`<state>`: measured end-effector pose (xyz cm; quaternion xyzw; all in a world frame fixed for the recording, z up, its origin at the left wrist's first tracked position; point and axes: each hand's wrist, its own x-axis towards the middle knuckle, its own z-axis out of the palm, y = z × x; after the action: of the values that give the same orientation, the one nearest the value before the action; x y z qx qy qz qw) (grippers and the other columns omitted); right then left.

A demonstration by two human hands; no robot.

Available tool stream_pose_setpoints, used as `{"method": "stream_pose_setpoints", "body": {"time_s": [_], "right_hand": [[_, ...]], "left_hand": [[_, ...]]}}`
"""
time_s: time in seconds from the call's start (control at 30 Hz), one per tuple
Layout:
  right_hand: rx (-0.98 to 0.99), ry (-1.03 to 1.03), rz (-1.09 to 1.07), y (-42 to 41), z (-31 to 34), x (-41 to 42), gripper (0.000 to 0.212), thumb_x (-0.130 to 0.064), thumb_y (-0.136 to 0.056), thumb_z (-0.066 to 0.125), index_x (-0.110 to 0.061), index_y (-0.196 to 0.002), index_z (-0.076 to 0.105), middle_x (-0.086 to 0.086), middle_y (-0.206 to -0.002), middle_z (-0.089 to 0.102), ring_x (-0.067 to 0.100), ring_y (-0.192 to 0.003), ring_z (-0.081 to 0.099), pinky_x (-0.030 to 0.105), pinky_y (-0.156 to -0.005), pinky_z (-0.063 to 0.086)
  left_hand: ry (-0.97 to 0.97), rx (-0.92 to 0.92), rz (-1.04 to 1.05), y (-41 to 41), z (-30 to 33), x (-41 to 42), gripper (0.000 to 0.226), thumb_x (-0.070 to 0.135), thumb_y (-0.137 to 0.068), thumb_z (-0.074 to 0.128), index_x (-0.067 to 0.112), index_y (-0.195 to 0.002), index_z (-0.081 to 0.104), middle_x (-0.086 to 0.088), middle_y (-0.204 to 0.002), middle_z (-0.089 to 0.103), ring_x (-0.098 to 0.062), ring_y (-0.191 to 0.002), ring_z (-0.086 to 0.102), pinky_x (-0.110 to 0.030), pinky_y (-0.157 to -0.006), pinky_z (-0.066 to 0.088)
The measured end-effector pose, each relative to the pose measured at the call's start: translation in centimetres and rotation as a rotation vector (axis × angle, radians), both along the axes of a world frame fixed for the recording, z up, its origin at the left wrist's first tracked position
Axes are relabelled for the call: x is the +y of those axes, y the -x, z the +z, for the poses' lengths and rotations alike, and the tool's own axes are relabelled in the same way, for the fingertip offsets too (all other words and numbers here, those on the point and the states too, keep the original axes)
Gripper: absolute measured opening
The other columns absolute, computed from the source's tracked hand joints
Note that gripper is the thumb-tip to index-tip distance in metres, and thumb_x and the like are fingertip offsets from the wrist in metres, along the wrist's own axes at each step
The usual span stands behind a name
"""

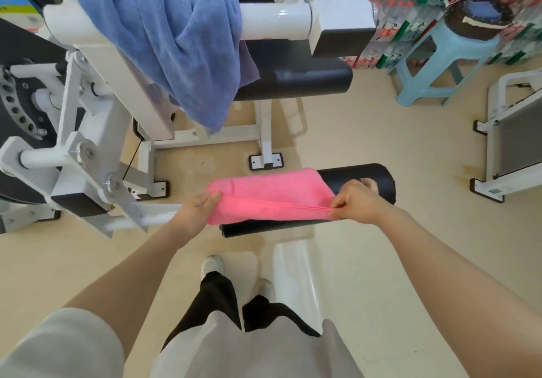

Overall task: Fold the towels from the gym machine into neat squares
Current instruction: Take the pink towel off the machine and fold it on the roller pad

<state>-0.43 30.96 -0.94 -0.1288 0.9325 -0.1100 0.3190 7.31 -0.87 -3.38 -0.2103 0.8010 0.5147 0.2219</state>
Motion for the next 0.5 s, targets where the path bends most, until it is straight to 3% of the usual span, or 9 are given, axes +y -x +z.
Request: {"method": "stream_pose_setpoints", "body": {"time_s": [0.07,0.13,0.23,0.33,0.5], "right_hand": [[-0.174,0.03,0.025,-0.9,-0.6,0.9,0.019,-0.022,-0.077,0.065,-0.01,-0.063,0.063,0.001,-0.059,0.054,0.008,-0.057,0.045,0.027,-0.073,0.034],[-0.221,0.048,0.042,-1.7,-0.8,1.3,0.021,-0.015,-0.077,0.06,-0.001,-0.063,0.056,0.006,-0.061,0.048,0.016,-0.057,0.041,0.029,-0.059,0.034],[-0.223,0.153,-0.064,-2.4,-1.3,1.5,0.025,-0.009,-0.075,0.056,-0.01,-0.056,0.04,0.005,-0.061,0.035,0.018,-0.06,0.031,0.03,-0.058,0.025],[-0.179,0.279,-0.234,-2.1,-2.1,1.0,0.019,-0.008,-0.079,0.057,-0.01,-0.061,0.054,-0.001,-0.063,0.048,0.013,-0.061,0.042,0.028,-0.06,0.033],[-0.061,0.29,-0.369,-1.6,-4.7,-0.2,0.02,-0.011,-0.084,0.057,-0.012,-0.065,0.055,-0.003,-0.064,0.049,0.014,-0.065,0.044,0.024,-0.056,0.032]], "left_hand": [[-0.052,-0.053,-0.03,-1.3,-0.9,0.4,0.033,0.039,-0.098,0.036,0.019,-0.104,0.062,0.0,-0.098,0.065,-0.016,-0.093,0.059,-0.022,-0.082,0.043],[-0.09,-0.097,-0.043,-2.4,-1.7,0.7,0.036,0.042,-0.098,0.037,0.019,-0.111,0.062,-0.002,-0.11,0.064,-0.019,-0.101,0.06,-0.03,-0.092,0.045],[-0.14,-0.063,0.027,-3.1,-1.9,1.5,0.028,0.035,-0.1,0.034,0.024,-0.098,0.06,0.004,-0.099,0.064,-0.011,-0.09,0.06,-0.023,-0.078,0.047],[-0.177,0.002,0.15,-2.6,-2.2,1.9,0.027,0.033,-0.1,0.035,0.023,-0.101,0.059,0.003,-0.099,0.064,-0.013,-0.091,0.06,-0.027,-0.083,0.047],[-0.155,0.042,0.22,-1.3,-3.3,2.3,0.027,0.032,-0.1,0.036,0.021,-0.097,0.061,0.001,-0.095,0.063,-0.014,-0.086,0.058,-0.027,-0.079,0.047]]}}
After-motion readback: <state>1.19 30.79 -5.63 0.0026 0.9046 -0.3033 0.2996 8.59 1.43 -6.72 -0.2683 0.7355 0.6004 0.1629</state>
